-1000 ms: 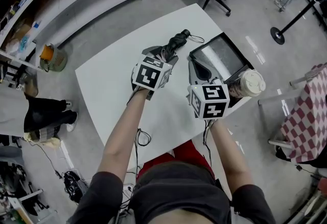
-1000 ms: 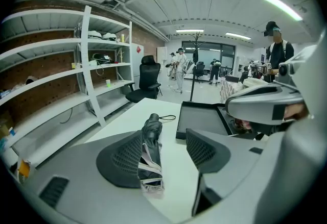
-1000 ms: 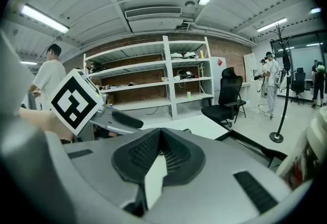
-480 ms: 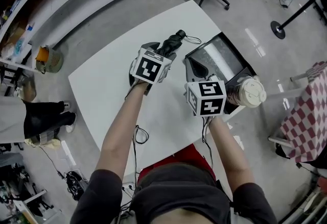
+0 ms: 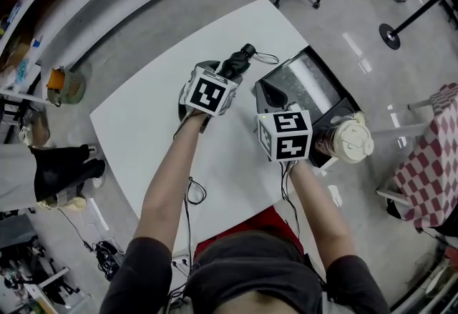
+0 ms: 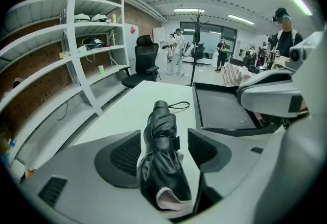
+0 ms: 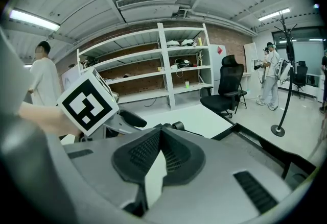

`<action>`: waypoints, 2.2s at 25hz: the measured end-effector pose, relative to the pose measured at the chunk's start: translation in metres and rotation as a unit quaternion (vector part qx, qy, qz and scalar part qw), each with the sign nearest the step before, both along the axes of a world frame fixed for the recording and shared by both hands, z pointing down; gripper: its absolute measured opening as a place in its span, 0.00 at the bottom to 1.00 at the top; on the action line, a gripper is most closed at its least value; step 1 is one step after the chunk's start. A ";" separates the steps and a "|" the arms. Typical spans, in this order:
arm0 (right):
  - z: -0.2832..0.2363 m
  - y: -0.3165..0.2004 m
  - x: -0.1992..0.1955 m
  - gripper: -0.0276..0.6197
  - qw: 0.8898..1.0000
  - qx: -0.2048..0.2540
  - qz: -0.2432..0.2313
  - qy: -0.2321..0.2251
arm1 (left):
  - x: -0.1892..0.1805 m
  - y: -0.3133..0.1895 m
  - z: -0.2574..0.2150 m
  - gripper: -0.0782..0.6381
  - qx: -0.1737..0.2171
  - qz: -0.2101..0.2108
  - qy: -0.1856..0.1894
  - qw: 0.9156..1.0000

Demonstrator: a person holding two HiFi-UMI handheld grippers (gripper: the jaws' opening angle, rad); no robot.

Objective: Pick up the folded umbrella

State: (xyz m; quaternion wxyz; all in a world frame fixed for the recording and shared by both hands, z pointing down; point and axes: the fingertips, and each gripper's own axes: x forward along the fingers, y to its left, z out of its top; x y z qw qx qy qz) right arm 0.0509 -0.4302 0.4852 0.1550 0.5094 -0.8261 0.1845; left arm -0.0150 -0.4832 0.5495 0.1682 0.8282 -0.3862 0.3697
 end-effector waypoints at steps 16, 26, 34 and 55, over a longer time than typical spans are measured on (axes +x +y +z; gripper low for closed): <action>0.020 -0.019 0.002 0.07 1.000 -0.019 -0.003 0.000 | -0.005 -0.014 0.040 0.50 -0.047 0.006 -0.069 0.996; 0.027 -0.022 0.001 0.07 1.000 -0.024 -0.010 -0.001 | -0.004 -0.019 0.055 0.50 -0.076 0.012 -0.085 0.993; 0.026 -0.023 0.000 0.07 1.000 -0.029 -0.006 -0.001 | -0.001 -0.012 0.057 0.45 -0.094 0.031 -0.082 0.992; -0.017 0.001 -0.004 0.07 1.000 0.009 0.002 -0.002 | -0.009 0.002 -0.004 0.42 -0.004 -0.027 -0.028 0.999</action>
